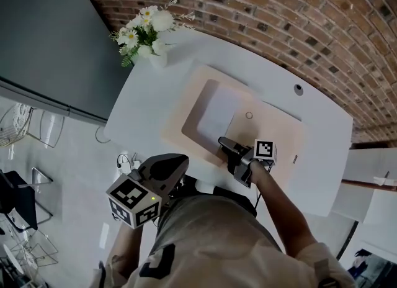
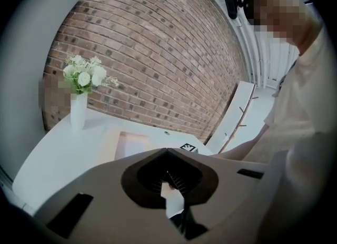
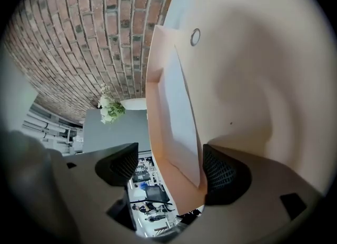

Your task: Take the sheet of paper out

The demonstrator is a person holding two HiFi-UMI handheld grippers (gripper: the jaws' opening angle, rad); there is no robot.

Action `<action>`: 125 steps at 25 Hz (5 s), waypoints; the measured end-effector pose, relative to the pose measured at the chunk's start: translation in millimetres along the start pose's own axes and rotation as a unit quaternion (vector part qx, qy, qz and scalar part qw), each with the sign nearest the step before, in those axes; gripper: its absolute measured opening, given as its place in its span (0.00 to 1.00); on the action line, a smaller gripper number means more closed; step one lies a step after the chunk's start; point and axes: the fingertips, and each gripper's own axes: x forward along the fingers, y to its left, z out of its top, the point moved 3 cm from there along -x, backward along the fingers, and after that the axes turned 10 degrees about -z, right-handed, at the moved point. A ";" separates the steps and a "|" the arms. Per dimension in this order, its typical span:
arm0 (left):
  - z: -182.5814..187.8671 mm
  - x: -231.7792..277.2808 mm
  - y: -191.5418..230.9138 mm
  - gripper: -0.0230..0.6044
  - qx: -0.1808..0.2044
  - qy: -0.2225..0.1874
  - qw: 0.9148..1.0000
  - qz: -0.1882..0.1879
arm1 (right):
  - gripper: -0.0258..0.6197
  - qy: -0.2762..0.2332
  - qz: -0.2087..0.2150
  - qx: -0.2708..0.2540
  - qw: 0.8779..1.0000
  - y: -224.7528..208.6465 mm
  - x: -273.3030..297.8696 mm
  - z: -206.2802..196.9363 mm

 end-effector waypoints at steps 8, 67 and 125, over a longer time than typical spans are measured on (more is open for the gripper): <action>-6.0 -11.1 3.1 0.06 0.000 0.000 1.000 -0.001 | 0.61 0.001 -0.005 -0.009 1.000 8.9 10.7 -3.2; -7.3 -17.6 17.8 0.06 -0.020 -0.016 1.000 0.003 | 0.35 -0.069 -0.072 -0.111 0.989 18.4 34.2 60.9; -10.1 -33.4 -9.2 0.06 0.029 -0.031 0.998 -0.050 | 0.08 -0.185 -0.185 -0.211 0.942 14.2 -62.1 40.9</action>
